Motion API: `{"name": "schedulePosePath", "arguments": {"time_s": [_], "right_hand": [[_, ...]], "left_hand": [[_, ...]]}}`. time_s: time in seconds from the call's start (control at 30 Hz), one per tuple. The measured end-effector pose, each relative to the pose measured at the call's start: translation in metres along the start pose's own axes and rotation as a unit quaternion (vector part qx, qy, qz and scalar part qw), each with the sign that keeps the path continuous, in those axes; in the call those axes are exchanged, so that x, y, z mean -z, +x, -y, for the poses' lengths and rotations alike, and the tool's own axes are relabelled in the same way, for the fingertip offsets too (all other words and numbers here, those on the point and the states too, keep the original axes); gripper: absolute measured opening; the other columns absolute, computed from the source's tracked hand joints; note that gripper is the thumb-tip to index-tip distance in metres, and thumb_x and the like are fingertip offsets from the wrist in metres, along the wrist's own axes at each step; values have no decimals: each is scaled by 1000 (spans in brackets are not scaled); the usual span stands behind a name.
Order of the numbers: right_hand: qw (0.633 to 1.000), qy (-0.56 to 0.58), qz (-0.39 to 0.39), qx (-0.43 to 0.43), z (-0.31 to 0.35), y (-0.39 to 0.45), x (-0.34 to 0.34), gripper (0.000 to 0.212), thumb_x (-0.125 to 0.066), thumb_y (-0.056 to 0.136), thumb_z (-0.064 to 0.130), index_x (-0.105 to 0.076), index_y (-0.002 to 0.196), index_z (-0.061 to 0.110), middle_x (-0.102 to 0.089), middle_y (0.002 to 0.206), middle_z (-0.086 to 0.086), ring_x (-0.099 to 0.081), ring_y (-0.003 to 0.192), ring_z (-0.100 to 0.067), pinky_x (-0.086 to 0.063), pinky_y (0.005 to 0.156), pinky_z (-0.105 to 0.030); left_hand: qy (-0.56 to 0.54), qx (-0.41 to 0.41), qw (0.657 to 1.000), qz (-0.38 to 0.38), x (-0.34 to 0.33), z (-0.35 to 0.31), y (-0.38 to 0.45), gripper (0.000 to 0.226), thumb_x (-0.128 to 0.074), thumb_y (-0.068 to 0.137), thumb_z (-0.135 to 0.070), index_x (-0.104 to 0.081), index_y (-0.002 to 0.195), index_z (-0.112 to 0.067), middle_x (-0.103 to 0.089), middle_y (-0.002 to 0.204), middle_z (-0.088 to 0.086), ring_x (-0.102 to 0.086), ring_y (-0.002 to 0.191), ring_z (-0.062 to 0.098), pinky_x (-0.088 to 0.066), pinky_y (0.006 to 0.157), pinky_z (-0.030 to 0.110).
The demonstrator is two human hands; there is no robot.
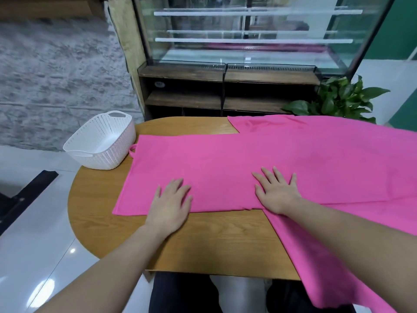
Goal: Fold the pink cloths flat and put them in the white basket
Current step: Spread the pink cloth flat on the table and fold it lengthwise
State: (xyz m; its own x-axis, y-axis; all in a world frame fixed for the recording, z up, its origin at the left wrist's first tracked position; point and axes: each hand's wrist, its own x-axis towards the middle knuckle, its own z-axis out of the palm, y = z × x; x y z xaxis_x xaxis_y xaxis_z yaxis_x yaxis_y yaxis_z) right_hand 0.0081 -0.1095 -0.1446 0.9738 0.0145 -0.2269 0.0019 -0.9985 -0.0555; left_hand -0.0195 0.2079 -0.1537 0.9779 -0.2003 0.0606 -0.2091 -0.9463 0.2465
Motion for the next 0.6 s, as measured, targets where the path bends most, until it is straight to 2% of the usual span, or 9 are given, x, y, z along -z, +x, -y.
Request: {"name": "schedulePosePath", "arguments": {"time_s": [0.07, 0.13, 0.2, 0.3, 0.4, 0.5, 0.6], "right_hand": [[998, 47, -34, 1, 16, -4, -2, 59, -29, 100, 44, -14, 156, 35, -8, 165, 5, 1, 152, -21, 0, 116, -68], [991, 105, -66, 42, 39, -10, -3, 60, -35, 100, 46, -15, 155, 37, -11, 165, 8, -1, 152, -19, -2, 117, -66], [987, 109, -69, 99, 57, -16, -9, 57, -30, 102, 48, -11, 155, 40, -9, 165, 13, 2, 152, -17, 1, 117, -64], [988, 30, -51, 140, 56, -20, -18, 57, -13, 101, 50, 0, 156, 40, -1, 165, 13, 8, 152, -17, 8, 118, -61], [986, 11, -37, 161, 43, -16, -19, 59, -8, 99, 53, 2, 155, 41, 3, 165, 13, 10, 152, -17, 10, 118, -60], [978, 49, -9, 200, 30, -14, -14, 61, -22, 102, 54, 1, 156, 38, -2, 165, 14, 8, 152, -12, 9, 120, -56], [962, 112, 13, 250, 5, -21, -4, 72, -48, 97, 51, -10, 157, 36, -14, 164, 12, -1, 151, -7, 5, 123, -42]], "left_hand": [[-9, -33, 999, 14, -9, -36, 2, 81, -5, 83, -61, -43, 146, -28, -32, 158, -3, -20, 150, 14, -12, 122, 48], [-14, -71, 997, 19, -17, -67, 5, 79, -6, 85, -61, -38, 150, -28, -30, 160, -5, -16, 151, 12, -10, 123, 46], [-17, -93, 995, 40, -24, -86, 7, 83, -6, 83, -61, -24, 156, -26, -18, 164, -6, -9, 152, 11, -8, 123, 46], [27, -106, 990, 88, -34, -93, 7, 87, 1, 79, -59, -2, 159, -24, 3, 165, -8, 3, 153, 12, 3, 123, 48], [51, -109, 988, 99, -37, -91, 7, 86, -1, 80, -60, 1, 158, -25, 7, 165, -7, 9, 152, 12, 6, 122, 50], [53, -113, 987, 103, -36, -92, 7, 85, -6, 79, -60, -2, 158, -28, 6, 166, -8, 10, 152, 11, 7, 122, 50], [53, -109, 988, 98, -33, -94, 5, 83, -6, 80, -60, -10, 158, -32, 1, 166, -9, 7, 152, 10, 6, 122, 49]]}}
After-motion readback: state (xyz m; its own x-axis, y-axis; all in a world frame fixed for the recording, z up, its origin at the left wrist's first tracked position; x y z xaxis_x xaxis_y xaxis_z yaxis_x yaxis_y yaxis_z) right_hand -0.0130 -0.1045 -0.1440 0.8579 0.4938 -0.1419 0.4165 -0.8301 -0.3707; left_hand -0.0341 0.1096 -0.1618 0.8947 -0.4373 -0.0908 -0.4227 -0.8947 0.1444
